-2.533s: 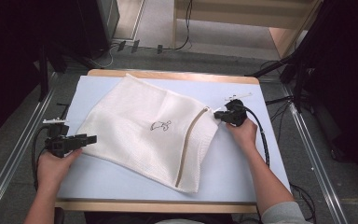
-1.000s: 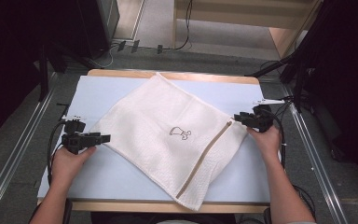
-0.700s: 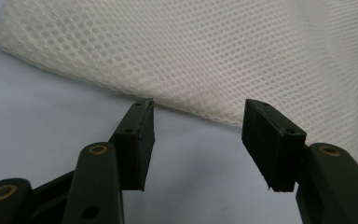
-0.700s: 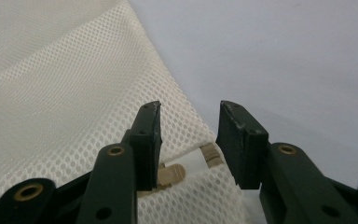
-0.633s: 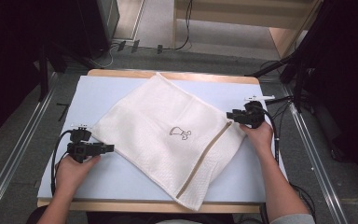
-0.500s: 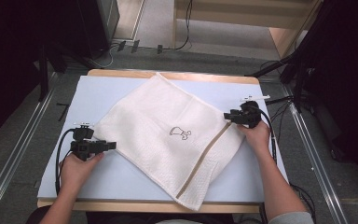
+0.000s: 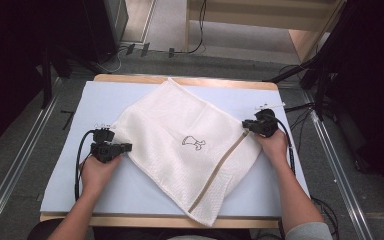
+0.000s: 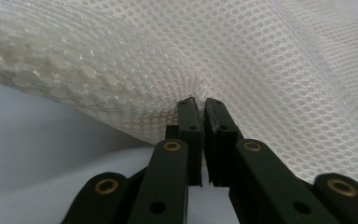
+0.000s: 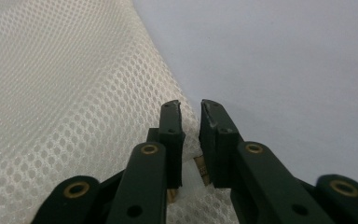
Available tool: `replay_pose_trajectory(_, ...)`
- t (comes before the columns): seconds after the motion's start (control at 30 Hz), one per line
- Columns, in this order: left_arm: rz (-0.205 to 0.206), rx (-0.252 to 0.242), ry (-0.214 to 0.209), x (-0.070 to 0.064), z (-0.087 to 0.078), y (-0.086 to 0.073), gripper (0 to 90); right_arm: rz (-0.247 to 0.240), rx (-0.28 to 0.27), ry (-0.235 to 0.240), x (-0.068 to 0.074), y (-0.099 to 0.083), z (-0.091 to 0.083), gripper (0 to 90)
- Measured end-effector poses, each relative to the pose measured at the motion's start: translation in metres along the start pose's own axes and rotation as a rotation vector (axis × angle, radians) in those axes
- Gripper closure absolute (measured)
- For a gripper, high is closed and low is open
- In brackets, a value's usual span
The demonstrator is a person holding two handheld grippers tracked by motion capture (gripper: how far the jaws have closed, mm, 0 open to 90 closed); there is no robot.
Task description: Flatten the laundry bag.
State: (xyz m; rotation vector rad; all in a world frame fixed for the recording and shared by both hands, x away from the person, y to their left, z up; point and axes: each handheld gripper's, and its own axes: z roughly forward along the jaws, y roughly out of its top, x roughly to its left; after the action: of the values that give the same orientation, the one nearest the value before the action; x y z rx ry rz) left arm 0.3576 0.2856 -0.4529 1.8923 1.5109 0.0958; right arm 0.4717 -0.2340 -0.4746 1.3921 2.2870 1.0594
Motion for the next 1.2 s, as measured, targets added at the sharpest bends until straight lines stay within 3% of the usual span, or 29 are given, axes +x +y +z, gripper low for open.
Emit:
replay_pose_trajectory(0.1, -0.036, -0.006, -0.038, 0.008, -0.004, 0.002, 89.7, 0.029, -0.003, 0.018, -0.003, -0.001, -0.001, 88.6)
replay_pose_trajectory(0.33, -0.027, -0.032, -0.026, 0.018, -0.013, 0.011, 89.8, 0.026, 0.026, 0.024, 0.000, 0.000, -0.009, 90.0)
replay_pose_trajectory(0.53, -0.012, -0.047, -0.032, 0.032, -0.018, 0.029, 89.8, 0.037, 0.047, 0.053, 0.005, -0.004, -0.016, 90.0)
replay_pose_trajectory(0.67, -0.016, -0.073, -0.029, 0.044, -0.021, 0.041, 89.8, 0.032, 0.059, 0.073, 0.013, -0.007, -0.020, 90.0)
replay_pose_trajectory(0.93, -0.028, -0.043, -0.017, 0.066, -0.007, 0.062, 89.5, 0.010, 0.076, 0.105, 0.033, -0.024, -0.031, 90.0)
replay_pose_trajectory(1.07, -0.031, -0.039, -0.012, 0.068, -0.001, 0.068, 89.0, -0.008, 0.080, 0.119, 0.044, -0.037, -0.040, 90.0)
replay_pose_trajectory(1.2, -0.032, -0.054, -0.020, 0.068, 0.001, 0.072, 88.3, 0.010, 0.080, 0.145, 0.054, -0.051, -0.048, 90.0)
